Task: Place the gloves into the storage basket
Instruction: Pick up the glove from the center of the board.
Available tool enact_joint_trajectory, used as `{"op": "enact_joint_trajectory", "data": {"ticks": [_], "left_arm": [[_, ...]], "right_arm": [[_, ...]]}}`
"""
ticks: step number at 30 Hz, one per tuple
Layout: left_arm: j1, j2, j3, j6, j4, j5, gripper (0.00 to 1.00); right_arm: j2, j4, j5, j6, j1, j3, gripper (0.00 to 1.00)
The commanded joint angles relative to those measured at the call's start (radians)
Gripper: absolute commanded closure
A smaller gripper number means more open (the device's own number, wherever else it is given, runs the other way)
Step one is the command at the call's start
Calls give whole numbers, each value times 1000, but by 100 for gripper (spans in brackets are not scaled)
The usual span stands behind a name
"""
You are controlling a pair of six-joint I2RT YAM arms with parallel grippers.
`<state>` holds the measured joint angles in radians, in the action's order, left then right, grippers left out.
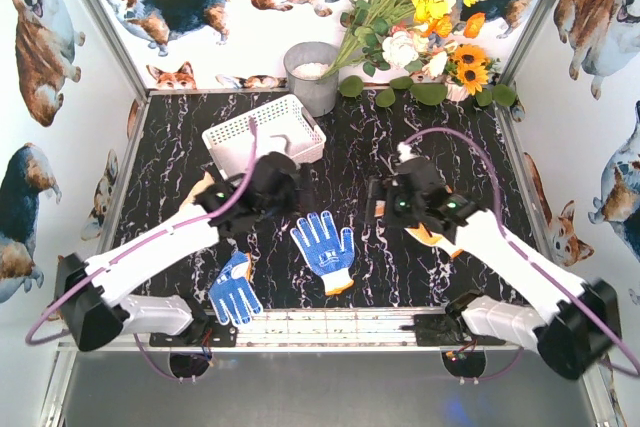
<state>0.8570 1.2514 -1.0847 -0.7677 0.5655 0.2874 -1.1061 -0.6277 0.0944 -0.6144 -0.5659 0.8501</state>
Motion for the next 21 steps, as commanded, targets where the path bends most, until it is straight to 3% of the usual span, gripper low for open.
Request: {"op": "enact_joint_trajectory", "data": {"ticks": [1,5,9,13,21], "left_arm": [[-101,-51,28,24,206,39,15],[-216,-100,104,-48,274,-14,15],[-239,-133,164,-110,378,-3,17],[-240,-115,204,-142,495,40,30],[-239,-86,315,-154,363,-51,44]], "right_arm": [[92,-77,-48,59,71,-6,13],[120,-118,-33,71,125,-15,12],[112,-124,-20,58,135,-31,12],[100,-89,11,16,135,-59,12],[74,-46,63,-20,135,-66,13]]}}
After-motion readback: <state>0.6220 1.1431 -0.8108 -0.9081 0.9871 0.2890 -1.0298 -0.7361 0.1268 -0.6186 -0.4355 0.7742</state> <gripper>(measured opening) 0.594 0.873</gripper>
